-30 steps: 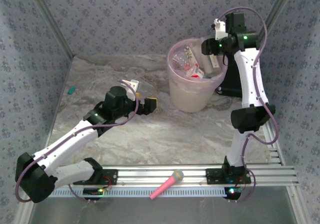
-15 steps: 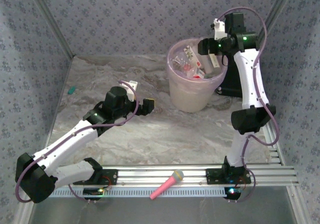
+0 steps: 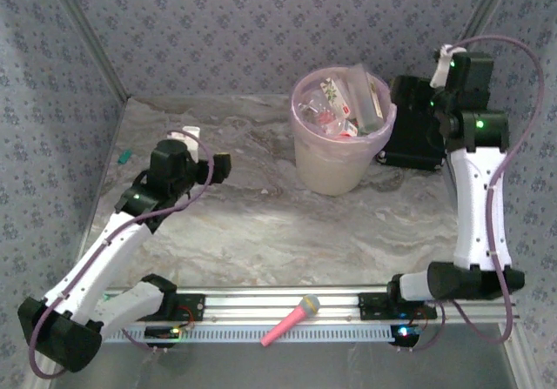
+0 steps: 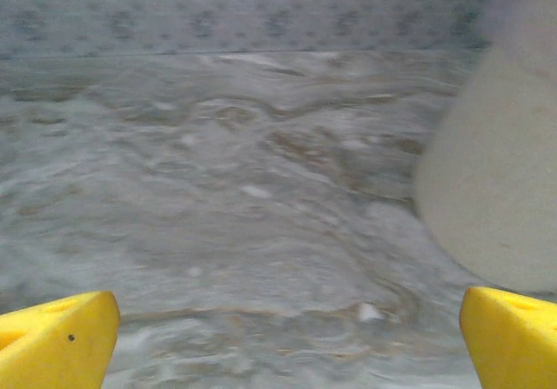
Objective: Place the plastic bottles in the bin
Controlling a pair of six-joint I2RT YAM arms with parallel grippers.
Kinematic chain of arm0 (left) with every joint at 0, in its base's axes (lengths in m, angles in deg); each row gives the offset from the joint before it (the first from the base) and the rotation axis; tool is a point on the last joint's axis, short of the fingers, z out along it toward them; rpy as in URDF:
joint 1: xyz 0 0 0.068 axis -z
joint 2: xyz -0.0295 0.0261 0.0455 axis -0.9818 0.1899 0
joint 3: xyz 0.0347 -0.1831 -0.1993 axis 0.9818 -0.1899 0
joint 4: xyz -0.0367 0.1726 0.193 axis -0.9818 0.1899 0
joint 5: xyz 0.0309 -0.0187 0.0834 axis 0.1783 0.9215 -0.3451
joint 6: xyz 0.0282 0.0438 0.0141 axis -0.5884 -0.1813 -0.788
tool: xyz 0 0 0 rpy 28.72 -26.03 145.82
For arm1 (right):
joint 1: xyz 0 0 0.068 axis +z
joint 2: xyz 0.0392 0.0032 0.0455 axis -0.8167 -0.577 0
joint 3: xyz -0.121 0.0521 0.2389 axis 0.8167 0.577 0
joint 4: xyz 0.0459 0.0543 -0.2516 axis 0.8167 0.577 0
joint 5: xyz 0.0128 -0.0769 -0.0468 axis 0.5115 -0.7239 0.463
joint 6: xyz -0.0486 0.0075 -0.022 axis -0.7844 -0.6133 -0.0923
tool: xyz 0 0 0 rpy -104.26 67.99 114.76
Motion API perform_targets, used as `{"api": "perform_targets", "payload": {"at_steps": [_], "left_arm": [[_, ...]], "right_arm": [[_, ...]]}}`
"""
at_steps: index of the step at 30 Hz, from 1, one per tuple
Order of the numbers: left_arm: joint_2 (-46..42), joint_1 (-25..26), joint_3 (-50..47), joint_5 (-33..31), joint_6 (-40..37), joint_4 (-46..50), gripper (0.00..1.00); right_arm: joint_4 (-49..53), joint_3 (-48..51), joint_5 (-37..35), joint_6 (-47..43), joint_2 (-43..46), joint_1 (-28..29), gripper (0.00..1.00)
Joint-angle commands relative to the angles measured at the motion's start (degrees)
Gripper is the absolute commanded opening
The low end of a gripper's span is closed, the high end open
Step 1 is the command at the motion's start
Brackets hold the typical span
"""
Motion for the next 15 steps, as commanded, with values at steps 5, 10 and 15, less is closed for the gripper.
{"api": "perform_targets", "payload": {"at_steps": [5, 10, 15], "left_arm": [[-2.0, -10.4, -7.8, -12.9, -3.4, -0.8, 1.00], [-1.1, -17.4, -16.5, -16.0, -4.1, -11.0, 1.00], [3.8, -22.7, -22.7, -13.8, -7.1, -23.8, 1.00]], "right_arm": [[-12.4, 27.2, -14.0, 0.5, 10.8, -3.6, 1.00], [-24.4, 48.6, -13.7, 2.9, 14.7, -3.4, 1.00], [-41.7, 63.5, -11.6, 6.5, 13.0, -1.3, 1.00]]}}
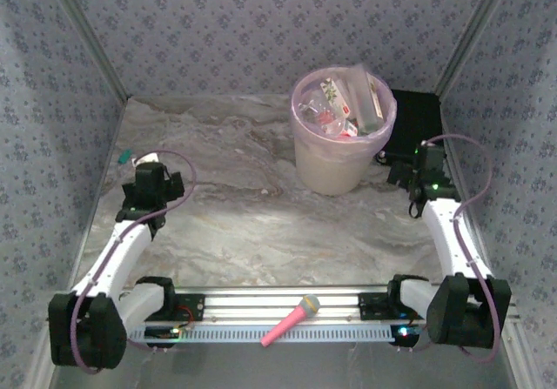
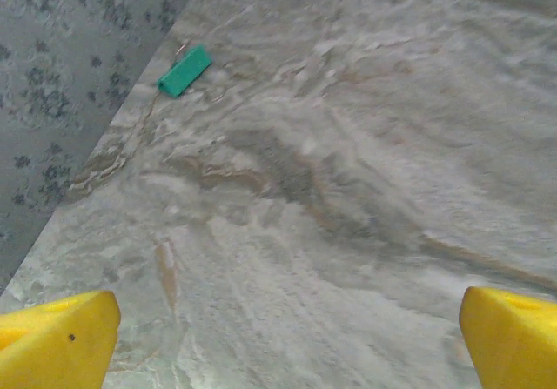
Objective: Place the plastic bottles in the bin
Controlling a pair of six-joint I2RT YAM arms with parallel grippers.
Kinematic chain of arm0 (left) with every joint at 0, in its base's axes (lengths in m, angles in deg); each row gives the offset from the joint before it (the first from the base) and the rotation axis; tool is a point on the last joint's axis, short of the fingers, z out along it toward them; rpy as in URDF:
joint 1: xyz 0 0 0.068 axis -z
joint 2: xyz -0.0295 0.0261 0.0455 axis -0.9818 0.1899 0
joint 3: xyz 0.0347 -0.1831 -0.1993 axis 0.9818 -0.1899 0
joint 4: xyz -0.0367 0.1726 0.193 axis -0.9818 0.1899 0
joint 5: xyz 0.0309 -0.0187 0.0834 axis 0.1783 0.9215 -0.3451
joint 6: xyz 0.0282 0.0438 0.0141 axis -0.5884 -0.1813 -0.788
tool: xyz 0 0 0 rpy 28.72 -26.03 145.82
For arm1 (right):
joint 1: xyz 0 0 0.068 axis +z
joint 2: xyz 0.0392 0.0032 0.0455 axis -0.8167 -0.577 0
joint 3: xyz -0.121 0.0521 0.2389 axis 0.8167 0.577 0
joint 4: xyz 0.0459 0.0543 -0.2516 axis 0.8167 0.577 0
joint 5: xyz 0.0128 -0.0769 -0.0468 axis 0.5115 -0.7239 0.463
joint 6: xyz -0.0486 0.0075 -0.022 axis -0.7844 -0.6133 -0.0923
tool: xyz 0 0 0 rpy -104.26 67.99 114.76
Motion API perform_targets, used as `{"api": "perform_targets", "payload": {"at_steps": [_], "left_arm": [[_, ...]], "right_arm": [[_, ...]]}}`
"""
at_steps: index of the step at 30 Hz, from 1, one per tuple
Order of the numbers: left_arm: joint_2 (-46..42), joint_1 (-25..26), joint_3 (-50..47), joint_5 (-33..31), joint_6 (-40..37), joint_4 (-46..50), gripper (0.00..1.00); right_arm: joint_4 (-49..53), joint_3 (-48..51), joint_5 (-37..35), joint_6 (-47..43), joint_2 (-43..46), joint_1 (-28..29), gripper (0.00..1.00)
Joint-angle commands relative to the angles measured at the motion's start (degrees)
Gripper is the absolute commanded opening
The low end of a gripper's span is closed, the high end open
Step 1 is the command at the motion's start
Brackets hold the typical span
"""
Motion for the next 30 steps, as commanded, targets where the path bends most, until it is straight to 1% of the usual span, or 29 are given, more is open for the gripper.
{"api": "perform_targets", "payload": {"at_steps": [1, 3, 6, 8, 10, 12, 13, 14, 15, 17, 20, 21, 22, 24, 25, 26, 27, 28, 30], "left_arm": [[3.1, -2.5, -2.2, 0.5, -3.3, -13.2, 1.00], [5.3, -3.7, -3.8, 2.9, -4.6, -18.8, 1.00], [10.2, -4.9, -6.2, 5.2, -5.8, -27.3, 1.00], [12.9, -5.6, -6.0, 5.8, -6.3, -29.5, 1.00], [13.8, -6.0, -6.7, 6.9, -6.6, -32.4, 1.00], [14.5, -7.1, -8.2, 9.1, -6.2, -35.8, 1.00], [15.4, -8.2, -9.0, 10.2, -5.7, -38.6, 1.00], [16.7, -9.3, -9.3, 10.8, -5.2, -40.4, 1.00], [17.6, -9.8, -9.5, 11.2, -4.9, -41.5, 1.00], [18.7, -10.5, -8.6, 13.0, -5.1, -41.8, 1.00], [19.5, -10.6, -7.6, 14.9, -5.9, -40.6, 1.00], [19.6, -10.5, -7.4, 15.1, -5.9, -40.6, 1.00], [19.8, -10.6, -7.2, 15.5, -6.1, -40.2, 1.00], [19.8, -10.6, -7.2, 16.4, -6.4, -40.3, 1.00], [19.8, -10.6, -7.1, 16.4, -6.4, -40.2, 1.00], [19.9, -10.6, -7.1, 16.6, -6.5, -40.1, 1.00], [20.1, -10.6, -6.9, 16.9, -6.5, -39.9, 1.00], [20.2, -10.6, -6.7, 17.3, -6.7, -39.8, 1.00], [20.6, -10.6, -6.2, 17.8, -6.9, -39.2, 1.00]], "right_arm": [[-17.6, 6.2, 0.0, 3.1, -1.7, 1.6, 1.00], [-23.8, 8.6, -1.5, 2.4, -4.7, 2.7, 1.00], [-33.9, 10.8, -4.2, -1.6, -9.8, 5.1, 1.00], [-39.2, 11.6, -4.6, -4.1, -13.1, 6.6, 1.00], [-44.6, 13.0, -4.1, -4.7, -15.5, 7.2, 1.00], [-47.5, 13.6, -4.6, -7.4, -17.7, 7.8, 1.00], [-46.4, 13.2, -4.1, -7.7, -17.5, 8.3, 1.00], [-48.4, 13.8, -4.8, -9.4, -17.7, 8.9, 1.00], [-50.1, 14.6, -5.1, -10.8, -17.5, 9.3, 1.00], [-57.0, 17.6, -5.2, -13.2, -17.2, 9.8, 1.00], [-69.0, 21.5, -3.8, -15.0, -21.3, 8.9, 1.00], [-66.1, 20.8, -3.0, -14.4, -20.4, 8.4, 1.00], [-65.9, 21.1, -1.9, -13.8, -20.3, 7.7, 1.00], [-69.5, 22.5, -0.1, -12.4, -22.3, 6.1, 1.00], [-73.7, 22.9, 0.0, -12.8, -24.6, 6.1, 1.00], [-71.0, 21.9, -0.3, -12.8, -23.9, 6.5, 1.00], [-68.5, 21.7, 0.7, -12.4, -23.0, 5.9, 1.00], [-71.4, 22.3, 1.0, -12.4, -23.8, 5.6, 1.00], [-68.8, 21.5, 1.7, -11.8, -23.4, 5.1, 1.00]]}}
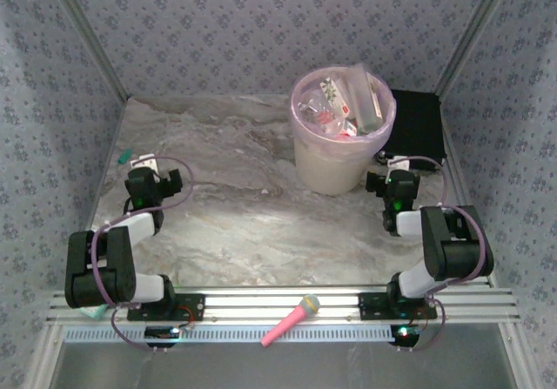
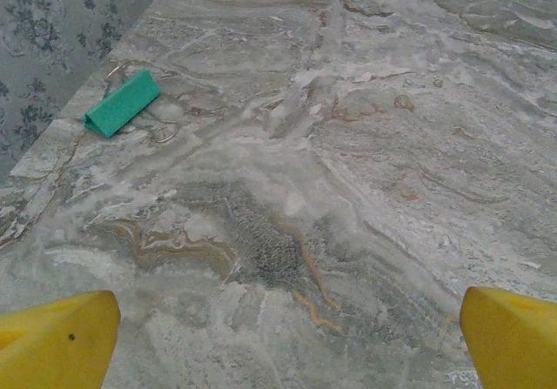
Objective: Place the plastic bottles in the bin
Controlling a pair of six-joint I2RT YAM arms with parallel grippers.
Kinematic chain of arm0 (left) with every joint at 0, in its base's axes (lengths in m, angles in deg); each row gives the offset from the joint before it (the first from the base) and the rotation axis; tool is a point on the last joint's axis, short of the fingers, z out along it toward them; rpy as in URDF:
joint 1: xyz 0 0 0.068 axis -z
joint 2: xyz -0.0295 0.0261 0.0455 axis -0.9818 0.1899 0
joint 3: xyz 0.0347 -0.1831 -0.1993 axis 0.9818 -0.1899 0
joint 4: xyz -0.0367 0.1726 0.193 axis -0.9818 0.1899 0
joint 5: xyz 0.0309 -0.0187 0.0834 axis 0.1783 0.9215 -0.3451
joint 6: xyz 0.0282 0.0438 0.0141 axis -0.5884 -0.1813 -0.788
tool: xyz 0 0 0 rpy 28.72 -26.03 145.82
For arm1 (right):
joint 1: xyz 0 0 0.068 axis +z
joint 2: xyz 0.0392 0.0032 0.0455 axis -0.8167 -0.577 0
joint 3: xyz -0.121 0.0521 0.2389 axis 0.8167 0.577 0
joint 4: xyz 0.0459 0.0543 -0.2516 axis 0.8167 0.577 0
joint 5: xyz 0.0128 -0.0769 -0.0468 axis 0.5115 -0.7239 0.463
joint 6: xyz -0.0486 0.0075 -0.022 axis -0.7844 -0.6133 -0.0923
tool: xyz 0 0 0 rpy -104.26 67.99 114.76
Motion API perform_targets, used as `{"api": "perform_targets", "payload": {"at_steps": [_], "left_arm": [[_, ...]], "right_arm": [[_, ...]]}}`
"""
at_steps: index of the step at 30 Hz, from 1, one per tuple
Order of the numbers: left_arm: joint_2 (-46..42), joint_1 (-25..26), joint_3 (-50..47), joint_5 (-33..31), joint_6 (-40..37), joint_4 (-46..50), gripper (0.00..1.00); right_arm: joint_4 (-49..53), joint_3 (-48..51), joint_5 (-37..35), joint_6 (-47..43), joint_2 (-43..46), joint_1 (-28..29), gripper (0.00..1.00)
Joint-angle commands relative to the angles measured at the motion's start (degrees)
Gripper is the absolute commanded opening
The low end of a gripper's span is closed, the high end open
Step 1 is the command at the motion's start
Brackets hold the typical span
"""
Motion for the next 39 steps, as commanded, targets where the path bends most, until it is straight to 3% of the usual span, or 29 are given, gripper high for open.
{"api": "perform_targets", "payload": {"at_steps": [1, 7, 11, 14, 18, 23, 25, 27, 28, 30, 39], "left_arm": [[1.1, -0.2, 2.3, 2.6, -1.1, -0.8, 1.00], [2.2, -0.1, 3.1, 5.4, 0.0, -1.1, 1.00], [5.9, -0.1, 7.8, 6.8, 0.4, 3.7, 1.00], [7.0, 0.8, 4.0, 8.7, 1.2, -6.6, 1.00], [9.8, 6.6, 7.4, 1.3, -3.4, -2.5, 1.00], [9.2, 6.2, 3.3, 1.8, -2.9, -9.4, 1.00], [11.7, 5.1, -0.8, 4.6, -2.6, -19.6, 1.00], [10.1, 5.3, 0.7, 4.2, -2.6, -13.9, 1.00], [11.5, 5.2, -0.5, 4.1, -2.7, -18.7, 1.00], [10.3, 5.3, 0.4, 4.2, -2.6, -14.8, 1.00], [10.7, 5.3, -0.1, 4.1, -2.6, -16.5, 1.00]], "right_arm": [[-3.1, -0.6, 1.7, 0.5, -0.4, -0.8, 1.00], [-2.4, -0.7, 2.2, 0.7, -0.2, -1.1, 1.00], [-2.4, -0.8, 2.3, 0.7, -0.2, -1.2, 1.00], [-2.4, -0.8, 2.3, 0.7, -0.2, -1.2, 1.00], [-2.4, -0.7, 2.3, 0.7, -0.2, -1.2, 1.00], [-2.4, -0.7, 2.4, 0.7, -0.1, -1.2, 1.00], [-2.4, -0.7, 2.4, 0.7, -0.2, -1.2, 1.00], [-2.4, -0.8, 2.4, 0.7, -0.2, -1.2, 1.00], [-2.4, -0.7, 2.4, 0.7, -0.2, -1.2, 1.00], [-2.4, -0.7, 2.4, 0.7, -0.2, -1.2, 1.00], [-2.2, -0.8, 2.4, 0.7, -0.2, -1.2, 1.00]]}}
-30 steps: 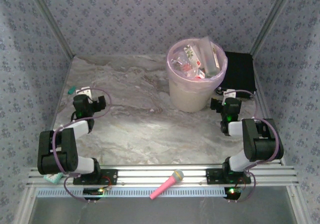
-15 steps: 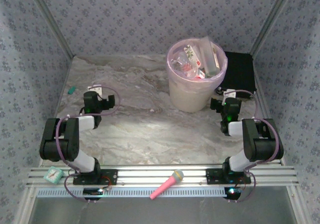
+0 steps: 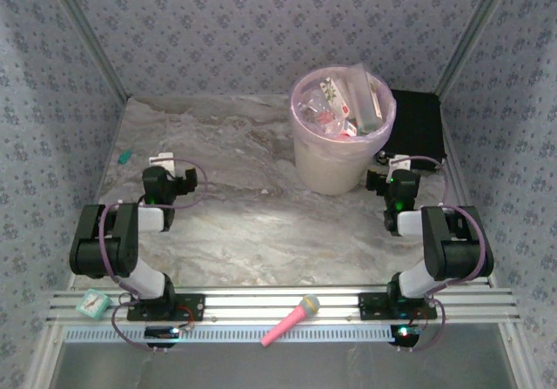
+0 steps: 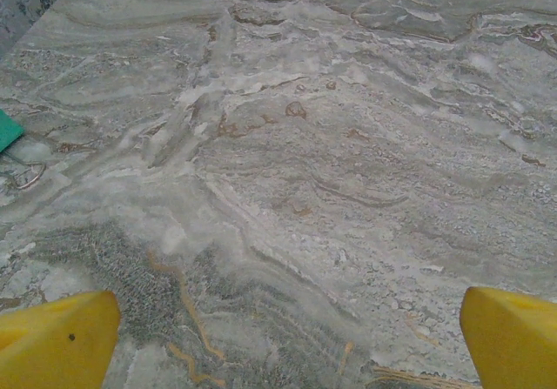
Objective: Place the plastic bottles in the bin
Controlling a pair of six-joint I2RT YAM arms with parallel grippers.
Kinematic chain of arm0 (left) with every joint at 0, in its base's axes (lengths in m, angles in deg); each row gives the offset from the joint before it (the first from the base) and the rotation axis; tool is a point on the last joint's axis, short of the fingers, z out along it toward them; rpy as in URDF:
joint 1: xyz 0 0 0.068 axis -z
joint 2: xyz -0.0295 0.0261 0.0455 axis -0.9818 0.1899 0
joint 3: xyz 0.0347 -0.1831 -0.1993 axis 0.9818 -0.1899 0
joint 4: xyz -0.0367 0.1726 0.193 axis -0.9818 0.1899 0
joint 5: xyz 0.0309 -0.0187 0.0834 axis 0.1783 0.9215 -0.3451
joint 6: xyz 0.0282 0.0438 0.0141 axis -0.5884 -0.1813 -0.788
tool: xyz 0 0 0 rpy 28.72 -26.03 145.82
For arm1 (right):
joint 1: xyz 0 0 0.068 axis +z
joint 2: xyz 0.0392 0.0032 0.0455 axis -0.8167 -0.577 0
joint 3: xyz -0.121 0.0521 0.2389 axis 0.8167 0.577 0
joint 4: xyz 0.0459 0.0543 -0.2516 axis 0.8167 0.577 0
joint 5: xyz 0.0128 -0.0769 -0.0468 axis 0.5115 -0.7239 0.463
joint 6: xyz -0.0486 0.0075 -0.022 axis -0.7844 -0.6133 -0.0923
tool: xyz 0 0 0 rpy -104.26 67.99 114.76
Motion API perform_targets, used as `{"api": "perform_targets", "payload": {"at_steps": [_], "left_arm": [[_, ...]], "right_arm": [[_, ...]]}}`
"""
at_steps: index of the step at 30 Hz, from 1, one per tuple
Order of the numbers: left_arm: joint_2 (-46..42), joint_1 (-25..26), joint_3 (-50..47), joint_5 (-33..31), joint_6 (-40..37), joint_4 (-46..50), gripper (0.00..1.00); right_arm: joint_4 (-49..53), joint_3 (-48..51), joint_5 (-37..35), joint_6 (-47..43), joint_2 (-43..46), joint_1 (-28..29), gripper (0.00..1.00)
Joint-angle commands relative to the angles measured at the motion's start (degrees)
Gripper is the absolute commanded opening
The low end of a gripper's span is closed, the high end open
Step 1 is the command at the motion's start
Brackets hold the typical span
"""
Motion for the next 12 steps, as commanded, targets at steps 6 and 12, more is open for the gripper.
{"api": "perform_targets", "payload": {"at_steps": [6, 12], "left_arm": [[-0.2, -0.1, 0.1, 0.9, -0.5, -2.4, 1.00], [-0.2, -0.1, 0.1, 0.9, -0.5, -2.4, 1.00]], "right_arm": [[-0.8, -1.1, 0.4, 0.6, -0.4, -0.4, 1.00], [-1.2, -0.8, 0.5, 0.6, -0.2, -0.4, 1.00]]}}
